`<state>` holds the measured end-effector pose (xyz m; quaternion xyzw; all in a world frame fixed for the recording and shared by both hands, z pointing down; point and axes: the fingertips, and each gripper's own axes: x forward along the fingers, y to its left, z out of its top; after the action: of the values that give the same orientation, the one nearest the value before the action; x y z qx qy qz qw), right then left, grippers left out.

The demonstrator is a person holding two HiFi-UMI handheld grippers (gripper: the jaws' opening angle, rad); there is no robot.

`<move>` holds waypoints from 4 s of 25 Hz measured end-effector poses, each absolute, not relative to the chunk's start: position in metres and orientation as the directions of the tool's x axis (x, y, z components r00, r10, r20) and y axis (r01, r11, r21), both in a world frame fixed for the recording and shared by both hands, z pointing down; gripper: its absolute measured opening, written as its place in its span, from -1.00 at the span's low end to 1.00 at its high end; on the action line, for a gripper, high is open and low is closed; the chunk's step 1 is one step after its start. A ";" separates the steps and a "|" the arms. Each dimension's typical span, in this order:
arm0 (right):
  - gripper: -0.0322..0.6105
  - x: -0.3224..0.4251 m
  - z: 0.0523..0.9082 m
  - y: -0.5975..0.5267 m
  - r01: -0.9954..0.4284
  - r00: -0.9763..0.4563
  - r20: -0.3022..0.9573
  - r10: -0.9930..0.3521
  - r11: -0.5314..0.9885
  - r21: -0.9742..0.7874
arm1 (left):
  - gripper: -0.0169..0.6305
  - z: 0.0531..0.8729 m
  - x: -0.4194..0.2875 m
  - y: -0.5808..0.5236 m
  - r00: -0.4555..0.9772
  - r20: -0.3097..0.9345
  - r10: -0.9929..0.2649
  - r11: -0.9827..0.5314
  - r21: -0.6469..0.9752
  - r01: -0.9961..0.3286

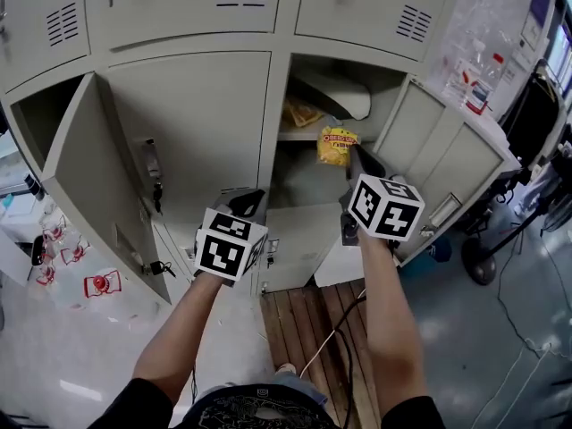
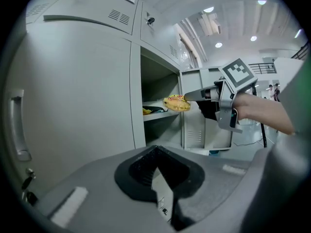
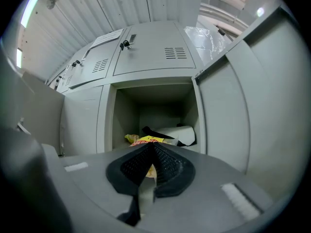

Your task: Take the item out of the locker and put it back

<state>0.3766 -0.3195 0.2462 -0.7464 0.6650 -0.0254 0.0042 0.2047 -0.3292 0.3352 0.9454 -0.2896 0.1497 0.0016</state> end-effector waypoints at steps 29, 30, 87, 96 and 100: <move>-0.83 0.341 0.299 -0.241 -0.985 0.168 0.051 -0.985 -0.169 -0.023 | -0.94 0.348 0.184 -0.286 0.825 0.211 -0.525 -0.851 -0.116 -0.512; -0.83 0.341 0.301 -0.242 -0.986 0.162 0.053 -0.985 -0.164 -0.024 | -0.94 0.349 0.184 -0.287 0.822 0.213 -0.528 -0.849 -0.116 -0.516; -0.82 0.377 0.462 -0.430 -0.989 -0.106 0.279 -0.954 0.072 -0.128 | -0.94 0.412 0.188 -0.351 0.586 0.369 -0.721 -0.670 -0.158 -0.725; -0.77 0.377 0.463 -0.431 -0.992 -0.093 0.296 -0.951 0.063 -0.110 | -0.94 0.410 0.182 -0.349 0.587 0.369 -0.721 -0.671 -0.159 -0.724; -0.73 0.376 0.463 -0.430 -0.993 -0.089 0.302 -0.949 0.060 -0.103 | -0.94 0.408 0.176 -0.348 0.586 0.368 -0.722 -0.671 -0.161 -0.724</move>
<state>0.3758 -0.4298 0.4629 -0.6706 0.7241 -0.1419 -0.0768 0.1762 -0.3480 0.4080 0.8906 -0.4059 0.2052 0.0034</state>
